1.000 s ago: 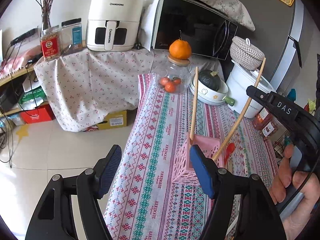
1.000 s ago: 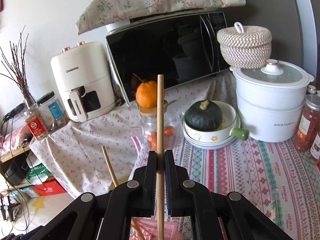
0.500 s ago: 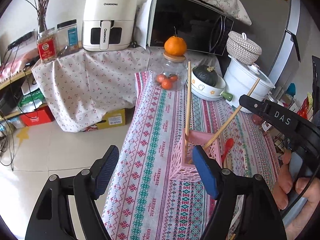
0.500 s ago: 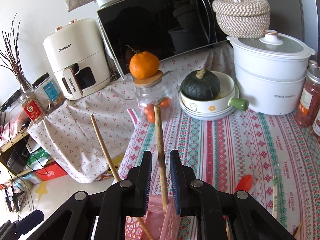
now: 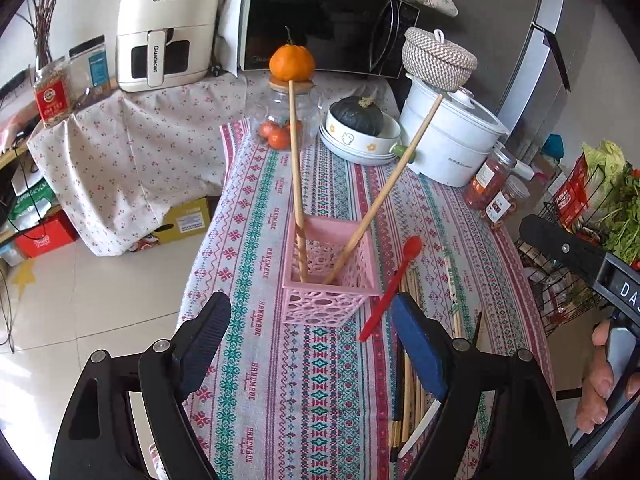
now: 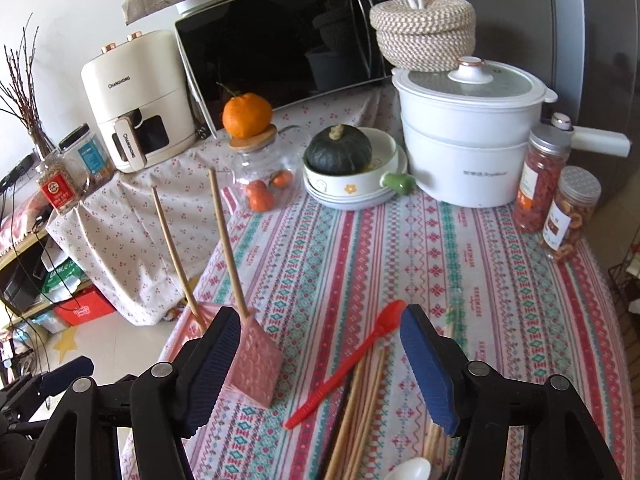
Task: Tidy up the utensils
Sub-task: 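Lower the wooden chopstick into the pink basket and open the right gripper, then grasp the white plastic spoon by its handle with the left gripper, then carry the white spoon into the pink basket and release it while the right gripper grasps a wooden chopstick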
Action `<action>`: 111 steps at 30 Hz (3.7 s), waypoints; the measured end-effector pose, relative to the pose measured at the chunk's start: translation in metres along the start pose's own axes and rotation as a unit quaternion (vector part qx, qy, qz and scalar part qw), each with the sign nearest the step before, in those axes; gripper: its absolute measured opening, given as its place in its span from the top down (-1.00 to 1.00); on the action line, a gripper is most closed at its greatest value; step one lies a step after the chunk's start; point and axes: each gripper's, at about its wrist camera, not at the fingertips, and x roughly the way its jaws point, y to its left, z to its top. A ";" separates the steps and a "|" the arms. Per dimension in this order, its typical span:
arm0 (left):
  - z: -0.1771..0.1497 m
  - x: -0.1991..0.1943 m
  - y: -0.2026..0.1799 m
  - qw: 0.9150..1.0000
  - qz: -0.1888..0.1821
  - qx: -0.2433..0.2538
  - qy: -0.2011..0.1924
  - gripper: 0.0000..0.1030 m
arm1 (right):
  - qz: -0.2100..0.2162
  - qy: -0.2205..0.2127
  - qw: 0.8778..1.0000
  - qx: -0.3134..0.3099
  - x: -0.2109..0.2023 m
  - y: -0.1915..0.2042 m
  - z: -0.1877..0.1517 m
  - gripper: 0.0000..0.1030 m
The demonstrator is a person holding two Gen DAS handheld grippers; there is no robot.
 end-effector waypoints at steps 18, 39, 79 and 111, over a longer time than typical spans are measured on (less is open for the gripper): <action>-0.047 0.066 -0.095 0.986 -0.057 0.088 0.131 -0.64 | -0.081 0.183 0.976 0.081 0.020 -0.102 -0.058 -0.57; -0.066 0.150 -0.167 0.953 -0.138 0.156 0.219 0.14 | -0.132 0.214 0.963 0.102 0.024 -0.159 -0.065 -0.57; -0.027 0.039 -0.088 0.986 -0.128 0.087 0.055 0.28 | -0.120 0.297 0.941 0.108 0.111 -0.119 -0.085 0.16; 0.045 -0.025 -0.003 0.967 -0.134 -0.063 -0.207 0.28 | -0.058 0.159 0.974 0.153 0.046 -0.133 -0.049 0.90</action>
